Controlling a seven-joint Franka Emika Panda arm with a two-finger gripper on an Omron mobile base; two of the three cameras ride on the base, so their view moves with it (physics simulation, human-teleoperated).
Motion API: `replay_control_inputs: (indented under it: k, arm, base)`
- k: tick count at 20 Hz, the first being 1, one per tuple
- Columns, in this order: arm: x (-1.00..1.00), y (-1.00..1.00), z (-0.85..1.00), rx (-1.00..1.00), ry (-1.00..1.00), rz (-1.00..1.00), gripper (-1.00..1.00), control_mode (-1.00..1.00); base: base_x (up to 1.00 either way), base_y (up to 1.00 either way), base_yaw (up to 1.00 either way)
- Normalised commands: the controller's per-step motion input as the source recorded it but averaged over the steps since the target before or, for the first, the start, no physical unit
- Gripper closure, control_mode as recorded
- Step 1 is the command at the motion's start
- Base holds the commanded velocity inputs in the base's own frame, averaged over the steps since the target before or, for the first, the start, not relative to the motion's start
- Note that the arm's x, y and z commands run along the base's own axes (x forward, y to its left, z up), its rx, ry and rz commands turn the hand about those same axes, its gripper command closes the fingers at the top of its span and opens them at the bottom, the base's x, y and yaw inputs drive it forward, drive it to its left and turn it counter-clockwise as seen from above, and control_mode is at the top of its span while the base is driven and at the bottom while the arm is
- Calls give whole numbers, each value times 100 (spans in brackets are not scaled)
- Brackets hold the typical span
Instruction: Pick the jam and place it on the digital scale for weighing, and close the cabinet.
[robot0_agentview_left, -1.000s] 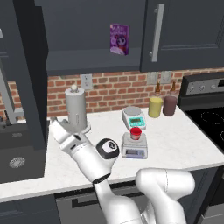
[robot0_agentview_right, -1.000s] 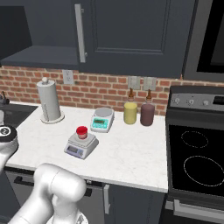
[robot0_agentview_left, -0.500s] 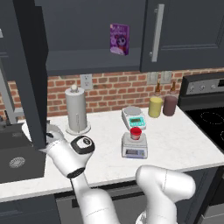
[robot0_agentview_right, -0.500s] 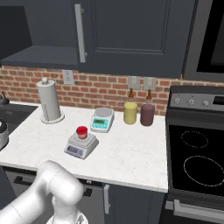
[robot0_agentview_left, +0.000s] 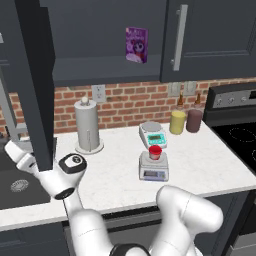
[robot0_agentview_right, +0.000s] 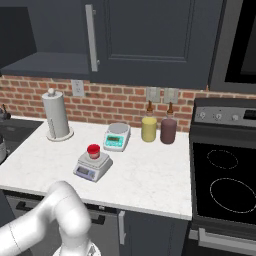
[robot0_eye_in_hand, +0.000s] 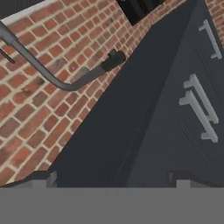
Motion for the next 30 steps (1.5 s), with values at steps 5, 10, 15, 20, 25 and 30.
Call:
replay_control_inputs:
  k: [5, 10, 15, 20, 25, 30]
  arm:
    - [26, 63, -9, 0, -3, 0, -100, -100]
    - [14, 59, 0, 0, -4, 0, -100, -100]
    - [3, 12, 0, 6, -6, -4, -100, -100]
    - [0, 0, 3, 17, -13, -6, -100, -100]
    - [0, 0, 11, 17, -18, -5, -100, -100]
    - [-2, -4, 2, 23, -20, -4, -100, -100]
  base:
    - [0, 0, 0]
    - [0, 0, 0]
    - [0, 0, 0]
    - [0, 0, 0]
    - [0, 0, 0]
    - [0, 0, 0]
